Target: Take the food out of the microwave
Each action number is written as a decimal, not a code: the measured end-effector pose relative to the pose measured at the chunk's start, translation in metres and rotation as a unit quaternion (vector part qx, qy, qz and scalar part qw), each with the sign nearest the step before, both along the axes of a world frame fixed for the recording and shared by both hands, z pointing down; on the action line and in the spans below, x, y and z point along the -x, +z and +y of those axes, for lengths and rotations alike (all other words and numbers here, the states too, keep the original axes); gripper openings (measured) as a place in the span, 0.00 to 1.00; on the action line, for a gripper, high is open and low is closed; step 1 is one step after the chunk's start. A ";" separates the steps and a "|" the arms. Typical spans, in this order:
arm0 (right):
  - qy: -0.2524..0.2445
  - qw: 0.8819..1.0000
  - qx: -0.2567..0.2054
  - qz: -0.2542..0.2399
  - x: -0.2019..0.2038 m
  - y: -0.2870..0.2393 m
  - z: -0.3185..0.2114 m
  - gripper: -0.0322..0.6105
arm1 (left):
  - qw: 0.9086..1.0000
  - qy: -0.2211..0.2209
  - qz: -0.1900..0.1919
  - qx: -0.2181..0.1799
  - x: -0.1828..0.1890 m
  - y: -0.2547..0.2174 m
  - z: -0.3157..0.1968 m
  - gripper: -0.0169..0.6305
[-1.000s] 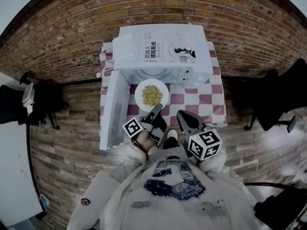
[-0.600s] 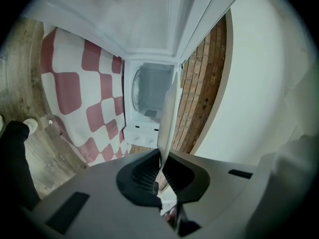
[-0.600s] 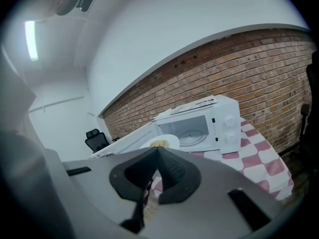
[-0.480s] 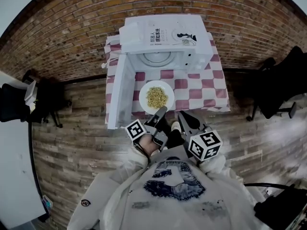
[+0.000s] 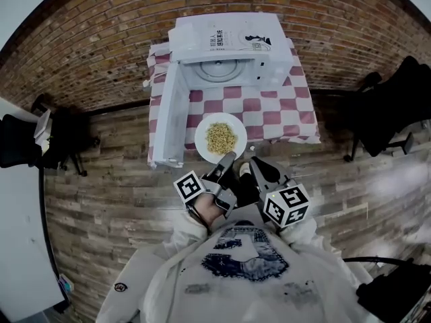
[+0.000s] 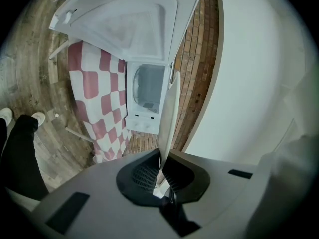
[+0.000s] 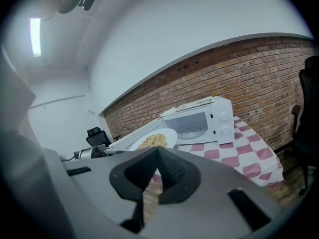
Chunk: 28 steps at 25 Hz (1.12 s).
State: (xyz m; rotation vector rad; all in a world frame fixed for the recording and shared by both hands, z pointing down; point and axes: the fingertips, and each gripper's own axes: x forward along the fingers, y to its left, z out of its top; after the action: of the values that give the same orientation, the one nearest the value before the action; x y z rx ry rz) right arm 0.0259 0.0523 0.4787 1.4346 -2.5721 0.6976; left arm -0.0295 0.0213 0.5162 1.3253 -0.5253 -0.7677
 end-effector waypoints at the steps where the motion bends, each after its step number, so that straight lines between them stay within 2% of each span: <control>1: 0.002 1.000 0.000 0.001 -0.001 0.000 0.005 0.07 | 1.000 0.001 0.001 0.000 -0.001 -0.002 0.006 0.06; 13: -0.005 1.000 -0.006 0.011 -0.009 -0.006 0.029 0.07 | 1.000 -0.009 0.005 0.004 -0.003 -0.020 0.043 0.05; 28: -0.025 0.999 -0.030 0.002 -0.052 -0.017 0.010 0.07 | 0.999 -0.037 0.006 -0.005 -0.041 -0.046 0.035 0.06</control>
State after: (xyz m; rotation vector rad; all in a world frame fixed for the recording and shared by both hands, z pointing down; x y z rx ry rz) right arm 0.0780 0.0623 0.4617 1.3810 -2.6382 0.6143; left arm 0.0112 0.0562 0.4706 1.3159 -0.5650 -0.8400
